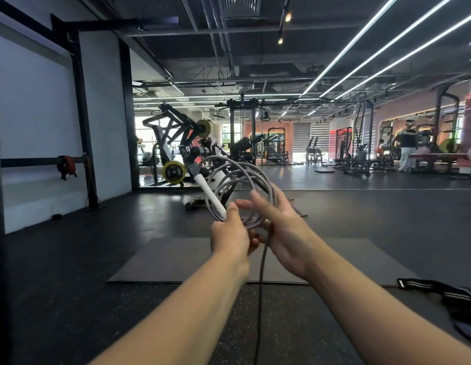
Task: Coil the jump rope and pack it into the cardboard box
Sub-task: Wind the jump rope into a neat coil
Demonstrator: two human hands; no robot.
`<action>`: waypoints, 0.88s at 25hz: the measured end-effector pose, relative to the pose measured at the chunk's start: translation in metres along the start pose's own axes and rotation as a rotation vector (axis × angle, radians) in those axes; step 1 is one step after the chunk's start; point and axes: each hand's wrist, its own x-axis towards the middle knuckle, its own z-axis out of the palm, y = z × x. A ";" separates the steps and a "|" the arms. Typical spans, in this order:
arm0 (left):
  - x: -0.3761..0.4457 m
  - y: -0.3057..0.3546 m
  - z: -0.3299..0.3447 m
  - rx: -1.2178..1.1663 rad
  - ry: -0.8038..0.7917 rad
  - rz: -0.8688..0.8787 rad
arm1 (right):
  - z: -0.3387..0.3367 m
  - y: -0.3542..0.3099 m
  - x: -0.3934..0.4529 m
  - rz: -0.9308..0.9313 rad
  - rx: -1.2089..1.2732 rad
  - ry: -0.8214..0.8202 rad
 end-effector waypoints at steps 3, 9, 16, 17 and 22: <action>0.001 -0.014 0.008 0.016 0.043 0.022 | 0.011 0.008 0.013 -0.070 -0.310 0.173; -0.008 0.004 -0.008 0.308 -0.077 -0.021 | -0.008 -0.026 0.020 -0.109 -0.724 0.168; -0.008 0.084 -0.008 1.611 0.032 1.384 | -0.018 -0.077 0.032 -0.087 -1.469 -0.122; -0.009 0.087 0.001 1.785 -0.059 1.362 | -0.014 -0.081 0.034 -0.102 -1.549 -0.152; 0.001 0.083 0.019 1.739 -0.427 1.008 | -0.013 -0.093 0.030 -0.142 -1.562 -0.254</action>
